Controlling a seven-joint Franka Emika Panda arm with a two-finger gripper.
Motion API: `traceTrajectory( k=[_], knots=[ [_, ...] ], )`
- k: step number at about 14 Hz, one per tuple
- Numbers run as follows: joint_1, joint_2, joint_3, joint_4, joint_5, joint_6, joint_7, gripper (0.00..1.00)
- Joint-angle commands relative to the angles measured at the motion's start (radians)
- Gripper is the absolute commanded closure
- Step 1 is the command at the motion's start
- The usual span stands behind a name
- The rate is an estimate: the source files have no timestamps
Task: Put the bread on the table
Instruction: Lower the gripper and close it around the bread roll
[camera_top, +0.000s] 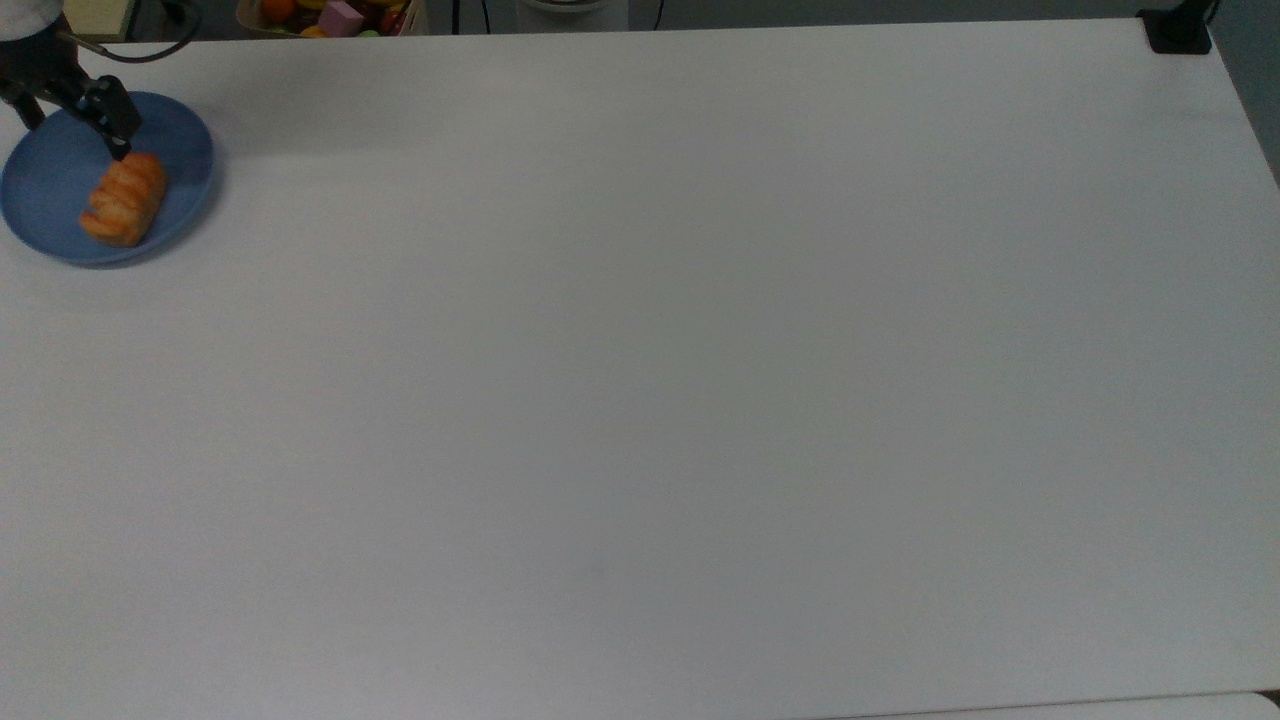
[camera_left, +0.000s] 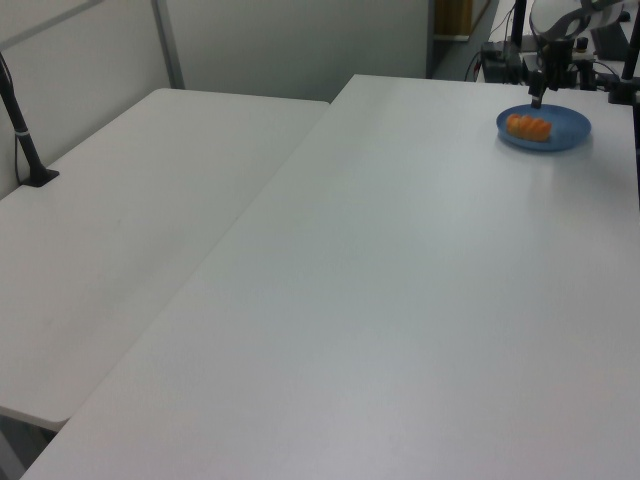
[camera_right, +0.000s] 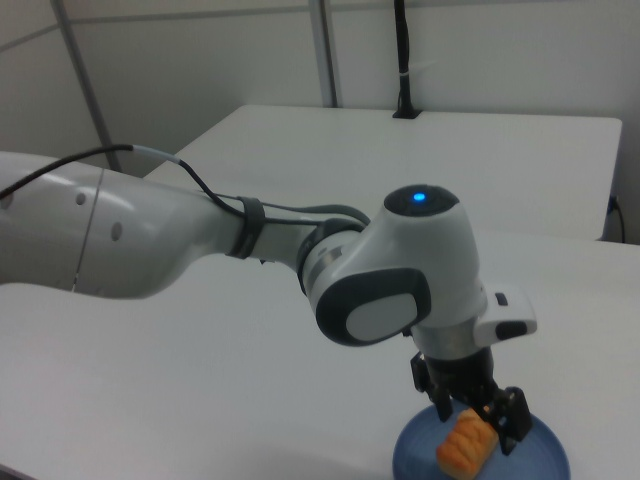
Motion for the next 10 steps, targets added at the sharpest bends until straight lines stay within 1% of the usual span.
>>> traceTrajectory(
  k=[1,2,3,5,6,7,9,10],
  knots=[
    [0.011,0.034,0.000,-0.027,0.066,0.046,-0.039,0.00],
    [0.012,0.051,0.004,-0.029,0.101,0.087,-0.042,0.00],
    [0.014,0.058,0.015,-0.033,0.110,0.103,-0.045,0.00],
    [0.014,0.075,0.030,-0.035,0.111,0.106,-0.046,0.00],
    [0.014,0.077,0.030,-0.035,0.109,0.106,-0.047,0.03],
    [0.014,0.078,0.030,-0.035,0.109,0.106,-0.049,0.07],
    [0.014,0.078,0.030,-0.035,0.107,0.106,-0.059,0.25],
    [0.014,0.078,0.030,-0.035,0.101,0.106,-0.061,0.37]
  ],
)
